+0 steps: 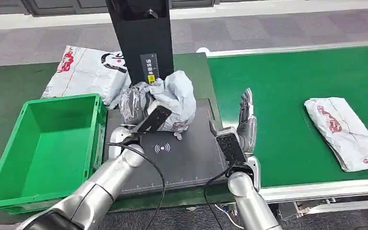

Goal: Moved the parcel from conveyor to table for the left to box.

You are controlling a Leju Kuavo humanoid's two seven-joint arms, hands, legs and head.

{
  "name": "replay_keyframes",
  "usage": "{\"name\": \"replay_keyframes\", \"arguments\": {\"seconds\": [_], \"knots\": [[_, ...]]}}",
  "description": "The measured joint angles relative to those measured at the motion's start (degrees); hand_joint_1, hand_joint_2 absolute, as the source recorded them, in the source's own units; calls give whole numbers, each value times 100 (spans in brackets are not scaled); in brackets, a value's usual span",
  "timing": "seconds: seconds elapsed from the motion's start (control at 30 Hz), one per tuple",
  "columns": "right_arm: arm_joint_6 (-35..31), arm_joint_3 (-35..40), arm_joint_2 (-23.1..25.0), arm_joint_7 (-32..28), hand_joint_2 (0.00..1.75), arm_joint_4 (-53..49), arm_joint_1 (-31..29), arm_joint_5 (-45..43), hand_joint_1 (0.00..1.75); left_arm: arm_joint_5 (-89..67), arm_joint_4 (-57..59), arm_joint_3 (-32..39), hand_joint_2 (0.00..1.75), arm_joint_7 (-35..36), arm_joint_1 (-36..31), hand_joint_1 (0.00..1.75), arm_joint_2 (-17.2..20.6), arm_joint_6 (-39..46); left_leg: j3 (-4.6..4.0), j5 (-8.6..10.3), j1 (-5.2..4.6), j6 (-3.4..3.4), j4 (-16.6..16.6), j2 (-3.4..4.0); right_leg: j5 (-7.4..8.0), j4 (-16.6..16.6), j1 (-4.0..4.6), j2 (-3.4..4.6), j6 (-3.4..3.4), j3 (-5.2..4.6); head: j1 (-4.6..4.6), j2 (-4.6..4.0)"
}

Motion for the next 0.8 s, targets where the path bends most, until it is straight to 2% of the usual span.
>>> {"name": "replay_keyframes", "arguments": {"seconds": [0.23, 0.37, 0.57, 0.8], "knots": [[-2, -4, -18, -4, 175, -92, 236, -96, 0, -976, -1151, 949, 175, 161, 73, 175, 392, 17, -3, -1, 0, -1, -1, 6, -1, 0, 0, 6, -1, -5, 0, 0], [-2, -7, -52, 22, 175, -153, 477, -83, 0, -1230, -1523, 1499, 175, 452, -116, 175, 883, 0, -4, -1, 8, -3, -1, 16, -1, 0, 2, 16, -1, -13, 0, 0], [-4, -7, -68, 46, 175, -232, 587, -61, 0, -1292, -1742, 1847, 175, 511, -226, 175, 1176, -13, -5, 2, 9, -6, -1, 12, 0, 1, 7, 11, -2, -9, 0, 0], [2, -9, -90, 227, 175, -280, 697, 24, 0, -2361, -1851, 2334, 175, 940, -462, 175, 1557, 13, -8, 1, 8, -7, 0, 18, 1, 1, 5, 16, -2, -13, 0, 0]]}}
